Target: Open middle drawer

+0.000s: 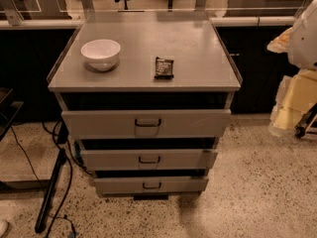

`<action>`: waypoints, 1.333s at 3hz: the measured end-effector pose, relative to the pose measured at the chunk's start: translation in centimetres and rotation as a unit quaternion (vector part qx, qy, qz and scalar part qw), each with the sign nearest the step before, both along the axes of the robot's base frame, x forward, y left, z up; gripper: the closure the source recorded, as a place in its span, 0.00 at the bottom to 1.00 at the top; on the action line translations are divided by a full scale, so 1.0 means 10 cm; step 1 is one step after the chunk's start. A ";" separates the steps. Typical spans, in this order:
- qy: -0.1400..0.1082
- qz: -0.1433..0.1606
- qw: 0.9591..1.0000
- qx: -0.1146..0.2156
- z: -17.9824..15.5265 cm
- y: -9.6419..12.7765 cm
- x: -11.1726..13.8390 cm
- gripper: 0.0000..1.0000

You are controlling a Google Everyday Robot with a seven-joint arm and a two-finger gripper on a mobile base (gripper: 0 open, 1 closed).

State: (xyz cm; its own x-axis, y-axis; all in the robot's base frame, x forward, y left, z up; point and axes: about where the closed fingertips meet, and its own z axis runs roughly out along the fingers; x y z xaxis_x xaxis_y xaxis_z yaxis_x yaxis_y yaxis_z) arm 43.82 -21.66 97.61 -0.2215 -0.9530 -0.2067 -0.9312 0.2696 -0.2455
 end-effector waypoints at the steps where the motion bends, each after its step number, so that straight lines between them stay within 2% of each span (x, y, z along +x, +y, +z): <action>1: -0.001 0.000 1.000 0.000 0.00 0.00 0.00 0.00; 2: 0.007 0.013 1.000 0.014 -0.29 0.04 0.08 0.00; 3: 0.029 0.022 0.999 0.029 -0.62 0.10 0.15 0.00; 4: 0.031 0.023 0.999 0.030 -0.65 0.10 0.15 0.00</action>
Offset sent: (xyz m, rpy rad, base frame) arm 0.0203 0.0072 -0.0806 0.0744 0.0587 0.0693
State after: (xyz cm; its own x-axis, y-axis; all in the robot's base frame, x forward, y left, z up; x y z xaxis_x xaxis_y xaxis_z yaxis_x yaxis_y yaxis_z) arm 45.36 -20.63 91.15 -0.1921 -0.9489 -0.2502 -0.9556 0.2389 -0.1723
